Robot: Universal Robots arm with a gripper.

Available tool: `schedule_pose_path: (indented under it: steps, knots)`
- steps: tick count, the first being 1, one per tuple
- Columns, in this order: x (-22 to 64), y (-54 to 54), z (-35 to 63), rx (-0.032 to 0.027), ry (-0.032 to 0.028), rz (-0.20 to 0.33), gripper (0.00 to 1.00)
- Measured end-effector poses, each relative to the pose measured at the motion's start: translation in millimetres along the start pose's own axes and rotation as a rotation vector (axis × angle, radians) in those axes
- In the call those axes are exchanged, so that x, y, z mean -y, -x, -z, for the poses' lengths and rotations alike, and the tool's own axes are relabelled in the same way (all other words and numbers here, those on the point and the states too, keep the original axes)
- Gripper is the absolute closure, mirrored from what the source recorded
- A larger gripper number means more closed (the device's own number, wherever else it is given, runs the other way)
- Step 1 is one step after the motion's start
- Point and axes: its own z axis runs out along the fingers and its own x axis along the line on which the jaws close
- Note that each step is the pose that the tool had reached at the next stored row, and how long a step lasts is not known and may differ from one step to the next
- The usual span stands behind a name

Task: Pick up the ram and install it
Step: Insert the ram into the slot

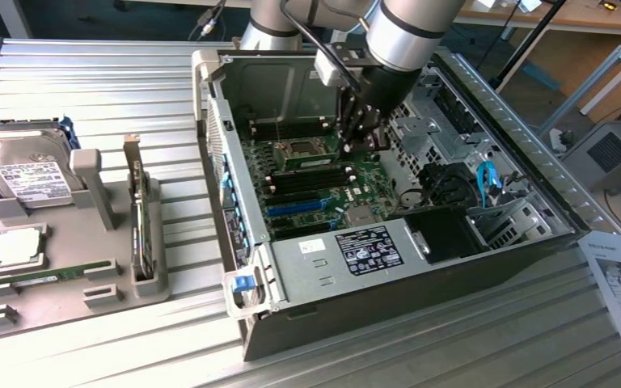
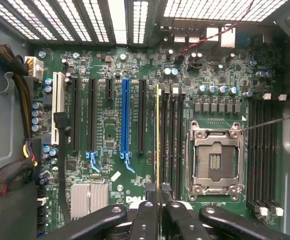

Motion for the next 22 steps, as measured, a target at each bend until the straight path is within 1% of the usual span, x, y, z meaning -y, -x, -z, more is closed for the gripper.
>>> schedule_pose_path:
  steps: [8,16,19,22]
  knots:
    - [0.4,-0.4,-6.3,0.0,-0.0001,-0.003,0.88]
    - [0.4,-0.4,-6.8,0.0001,-0.0003,-0.005,0.88]
    - [0.5,-0.4,-7.5,0.0008,-0.0015,-0.03,0.88]
    - [0.5,-0.4,-7.6,0.0011,-0.0018,-0.034,0.88]
